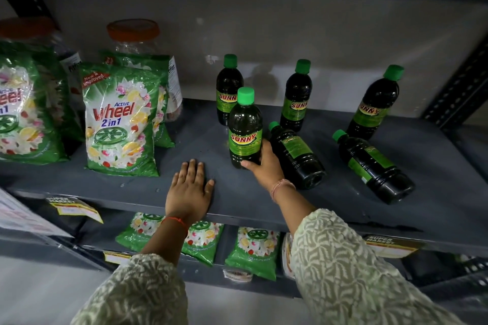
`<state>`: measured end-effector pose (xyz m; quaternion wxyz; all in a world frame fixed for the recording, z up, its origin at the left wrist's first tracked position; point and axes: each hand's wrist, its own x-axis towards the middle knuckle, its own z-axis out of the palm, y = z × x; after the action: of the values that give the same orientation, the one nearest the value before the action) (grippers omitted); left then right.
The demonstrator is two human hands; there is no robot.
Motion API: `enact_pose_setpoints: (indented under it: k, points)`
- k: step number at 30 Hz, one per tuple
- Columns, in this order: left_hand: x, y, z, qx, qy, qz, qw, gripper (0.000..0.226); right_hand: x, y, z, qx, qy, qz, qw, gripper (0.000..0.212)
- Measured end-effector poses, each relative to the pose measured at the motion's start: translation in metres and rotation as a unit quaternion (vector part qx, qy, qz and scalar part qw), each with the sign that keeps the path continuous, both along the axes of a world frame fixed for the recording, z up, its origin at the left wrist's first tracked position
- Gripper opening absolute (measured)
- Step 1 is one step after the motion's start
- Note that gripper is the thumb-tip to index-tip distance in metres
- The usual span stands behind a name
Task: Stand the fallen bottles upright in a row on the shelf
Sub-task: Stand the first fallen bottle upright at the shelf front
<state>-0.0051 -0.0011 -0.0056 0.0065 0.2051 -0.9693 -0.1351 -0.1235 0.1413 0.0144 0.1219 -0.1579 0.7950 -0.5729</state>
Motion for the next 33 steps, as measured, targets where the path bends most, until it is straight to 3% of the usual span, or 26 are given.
enact_pose_setpoints:
  k: [5,10,20,30,33]
  points:
    - [0.0,0.0,0.001,0.005,0.006,0.0,1.0,0.067,0.004,0.003,0.002,0.003,0.023,0.0,1.0,0.069]
    - [0.0,0.0,0.001,0.007,0.011,0.001,1.0,0.061,0.01,0.002,0.001,-0.017,0.075,-0.009,0.997,0.087]
    - [0.0,0.001,0.003,0.007,0.005,-0.001,1.0,0.059,0.03,0.002,0.006,0.03,0.054,-0.025,0.998,0.063]
    - [0.001,0.003,0.007,0.001,-0.011,-0.003,1.0,0.058,0.105,0.022,-0.003,0.033,0.058,0.001,0.998,0.068]
    - [0.001,0.002,0.007,0.0,-0.014,-0.006,1.0,0.058,0.107,0.026,0.0,0.024,0.043,0.01,0.999,0.081]
